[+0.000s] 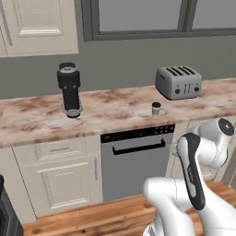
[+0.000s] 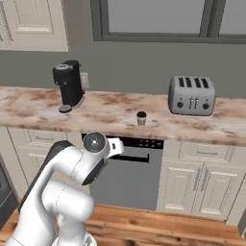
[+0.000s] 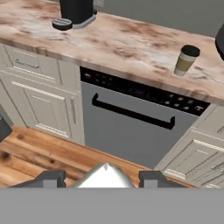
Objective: Move the drinks to the dining counter.
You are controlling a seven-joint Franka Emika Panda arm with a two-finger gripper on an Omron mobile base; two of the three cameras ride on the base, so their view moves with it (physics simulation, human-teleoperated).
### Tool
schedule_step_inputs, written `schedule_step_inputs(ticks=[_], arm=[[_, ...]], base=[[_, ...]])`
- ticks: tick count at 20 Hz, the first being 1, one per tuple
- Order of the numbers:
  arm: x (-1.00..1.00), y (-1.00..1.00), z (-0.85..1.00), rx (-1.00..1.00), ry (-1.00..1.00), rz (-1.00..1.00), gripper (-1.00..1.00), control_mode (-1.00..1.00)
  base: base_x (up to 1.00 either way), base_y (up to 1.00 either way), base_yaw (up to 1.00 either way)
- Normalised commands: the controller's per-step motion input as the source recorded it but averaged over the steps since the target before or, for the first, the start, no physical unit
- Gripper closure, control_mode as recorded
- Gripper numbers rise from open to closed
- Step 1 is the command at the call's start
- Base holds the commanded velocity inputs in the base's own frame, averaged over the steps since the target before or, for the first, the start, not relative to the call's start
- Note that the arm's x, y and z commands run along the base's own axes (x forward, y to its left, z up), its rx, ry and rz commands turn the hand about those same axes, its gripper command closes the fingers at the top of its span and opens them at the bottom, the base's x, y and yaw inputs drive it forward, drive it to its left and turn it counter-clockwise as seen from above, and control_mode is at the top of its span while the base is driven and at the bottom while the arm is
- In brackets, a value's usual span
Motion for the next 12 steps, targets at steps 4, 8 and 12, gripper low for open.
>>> schedule_step_inputs(ticks=[4, 8, 12], arm=[[0.00, 0.00, 0.00, 0.00, 0.00, 0.00, 1.00, 1.00], [0.00, 0.00, 0.00, 0.00, 0.00, 0.00, 1.00, 1.00], [0.00, 0.00, 0.00, 0.00, 0.00, 0.00, 1.00, 1.00]], base=[[-0.15, -0.20, -0.30], [-0.15, -0.26, -0.29], [-0.12, -0.30, -0.28]])
